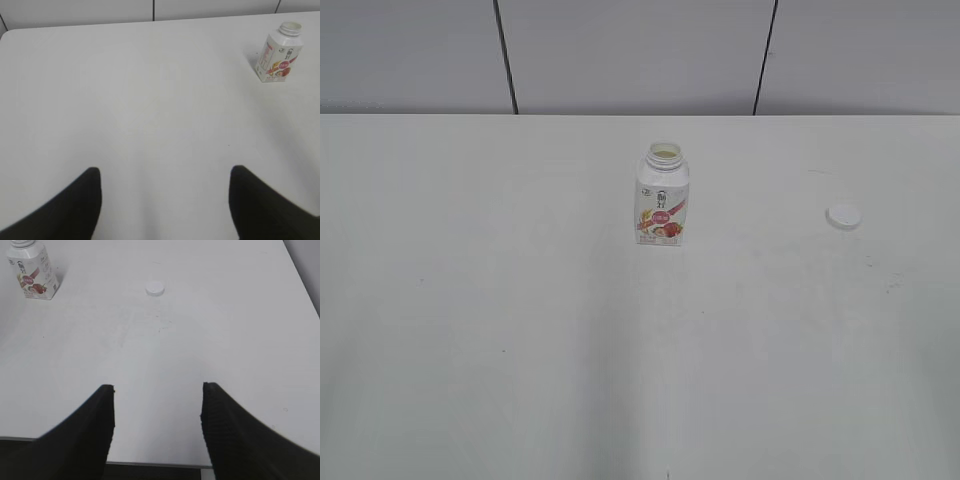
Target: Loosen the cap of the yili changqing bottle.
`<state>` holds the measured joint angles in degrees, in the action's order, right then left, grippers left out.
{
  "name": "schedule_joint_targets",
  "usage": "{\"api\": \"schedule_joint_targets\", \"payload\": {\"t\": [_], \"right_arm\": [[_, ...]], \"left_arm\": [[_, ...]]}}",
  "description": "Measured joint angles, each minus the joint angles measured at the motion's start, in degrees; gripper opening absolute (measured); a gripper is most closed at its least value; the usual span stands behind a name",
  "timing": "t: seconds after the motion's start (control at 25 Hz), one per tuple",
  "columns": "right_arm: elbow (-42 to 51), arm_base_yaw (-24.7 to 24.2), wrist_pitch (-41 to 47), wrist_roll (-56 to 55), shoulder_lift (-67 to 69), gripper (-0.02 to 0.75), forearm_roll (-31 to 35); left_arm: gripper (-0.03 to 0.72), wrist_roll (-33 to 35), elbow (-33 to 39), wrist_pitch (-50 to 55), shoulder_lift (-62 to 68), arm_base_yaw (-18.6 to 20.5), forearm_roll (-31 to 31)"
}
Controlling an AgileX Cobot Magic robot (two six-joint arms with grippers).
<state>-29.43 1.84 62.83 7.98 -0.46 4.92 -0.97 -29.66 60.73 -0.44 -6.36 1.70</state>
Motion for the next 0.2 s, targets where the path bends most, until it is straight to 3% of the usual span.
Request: {"api": "schedule_joint_targets", "payload": {"t": [0.2], "right_arm": [[0.0,0.0,0.0,0.0,0.0,0.448,0.0]], "left_arm": [[0.489,0.0,0.0,0.0,0.0,0.0,0.0]]}}
